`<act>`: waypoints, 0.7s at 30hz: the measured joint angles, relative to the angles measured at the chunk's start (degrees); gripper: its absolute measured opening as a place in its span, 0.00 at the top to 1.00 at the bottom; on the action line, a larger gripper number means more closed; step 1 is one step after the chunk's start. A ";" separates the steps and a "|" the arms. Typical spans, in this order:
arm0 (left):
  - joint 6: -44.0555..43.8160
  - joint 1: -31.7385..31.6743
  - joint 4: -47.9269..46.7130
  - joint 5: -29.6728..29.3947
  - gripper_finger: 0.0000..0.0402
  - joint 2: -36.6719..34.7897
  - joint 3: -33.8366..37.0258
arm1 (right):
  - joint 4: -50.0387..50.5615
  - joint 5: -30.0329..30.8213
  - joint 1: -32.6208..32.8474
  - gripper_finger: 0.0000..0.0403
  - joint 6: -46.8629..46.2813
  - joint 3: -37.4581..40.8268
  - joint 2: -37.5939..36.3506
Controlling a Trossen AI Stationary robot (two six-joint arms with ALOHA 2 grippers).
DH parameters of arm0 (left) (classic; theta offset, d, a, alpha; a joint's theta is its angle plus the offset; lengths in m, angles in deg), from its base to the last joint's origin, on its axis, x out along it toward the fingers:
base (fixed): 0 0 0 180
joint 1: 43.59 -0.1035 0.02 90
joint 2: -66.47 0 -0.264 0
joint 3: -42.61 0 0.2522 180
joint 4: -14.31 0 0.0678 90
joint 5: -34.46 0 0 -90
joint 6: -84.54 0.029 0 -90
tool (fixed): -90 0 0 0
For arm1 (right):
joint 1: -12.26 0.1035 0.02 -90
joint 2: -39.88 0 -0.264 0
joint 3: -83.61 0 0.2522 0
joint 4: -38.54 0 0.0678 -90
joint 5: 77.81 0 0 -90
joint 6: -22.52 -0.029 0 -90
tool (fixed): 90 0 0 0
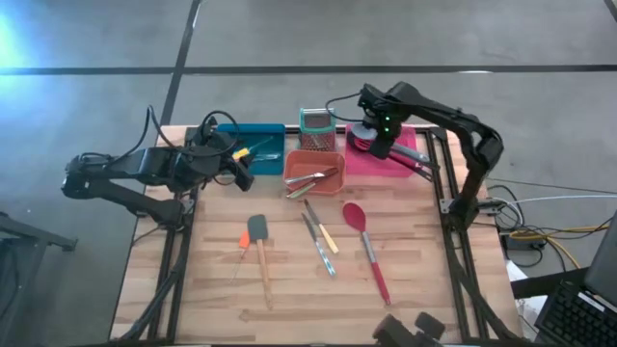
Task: Pick & Place Kitchen Items
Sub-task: Put the light blue ladle scoop into the pink bin
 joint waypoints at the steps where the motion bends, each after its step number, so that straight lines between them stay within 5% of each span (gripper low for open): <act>1: 0.00 0.00 0.00 -0.13 0.46 0.01 0.00 | -0.01 -0.12 -0.13 0.93 0.39 -0.24 1.03; 21: 0.03 0.00 -0.02 -0.20 0.46 0.00 -0.02 | -0.51 -2.98 -4.47 0.92 0.40 -0.99 12.36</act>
